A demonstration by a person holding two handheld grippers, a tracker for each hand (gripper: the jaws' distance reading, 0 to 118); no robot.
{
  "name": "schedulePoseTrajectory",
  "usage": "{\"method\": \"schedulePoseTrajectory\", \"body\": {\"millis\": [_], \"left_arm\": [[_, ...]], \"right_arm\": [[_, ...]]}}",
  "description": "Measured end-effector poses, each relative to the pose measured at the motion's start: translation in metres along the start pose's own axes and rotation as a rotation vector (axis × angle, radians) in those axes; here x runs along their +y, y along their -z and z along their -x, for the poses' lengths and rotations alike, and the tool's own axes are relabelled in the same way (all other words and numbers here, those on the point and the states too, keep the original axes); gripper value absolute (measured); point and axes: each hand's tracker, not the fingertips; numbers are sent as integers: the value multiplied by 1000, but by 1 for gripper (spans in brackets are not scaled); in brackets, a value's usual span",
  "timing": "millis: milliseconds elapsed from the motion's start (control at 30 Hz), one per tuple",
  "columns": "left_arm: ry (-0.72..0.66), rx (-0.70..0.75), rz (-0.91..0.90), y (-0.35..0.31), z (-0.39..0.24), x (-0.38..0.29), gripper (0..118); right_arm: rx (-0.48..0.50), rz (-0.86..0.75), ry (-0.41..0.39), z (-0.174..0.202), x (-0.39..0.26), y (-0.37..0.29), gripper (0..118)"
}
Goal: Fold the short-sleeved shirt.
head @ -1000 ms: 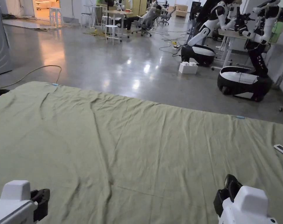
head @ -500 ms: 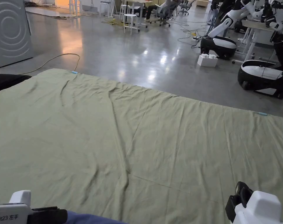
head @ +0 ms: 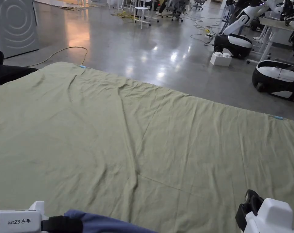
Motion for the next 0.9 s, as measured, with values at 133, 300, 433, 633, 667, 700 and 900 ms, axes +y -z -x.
{"method": "schedulePoseTrajectory", "body": {"millis": [133,300,433,633,667,700,900], "left_arm": [[46,39,-7,0,-11,-1,13],[125,75,-17,-6,-32,-2,11],[171,72,-44,-24,-49,4,11],[242,134,-99,-64,-81,9,11],[247,158,-123,-74,-83,12,11],[252,186,-138,-84,-85,15,11],[307,379,-206,-126,-93,26,11]], "right_arm": [[0,9,2,-1,-2,0,0],[-5,17,0,-4,-4,-1,0],[-9,19,3,-8,-5,-1,0],[-6,20,10,-9,-6,1,0],[-3,21,13,-9,-6,1,0],[0,22,15,-8,-6,1,0],[22,24,24,-6,-8,8,0]]}}
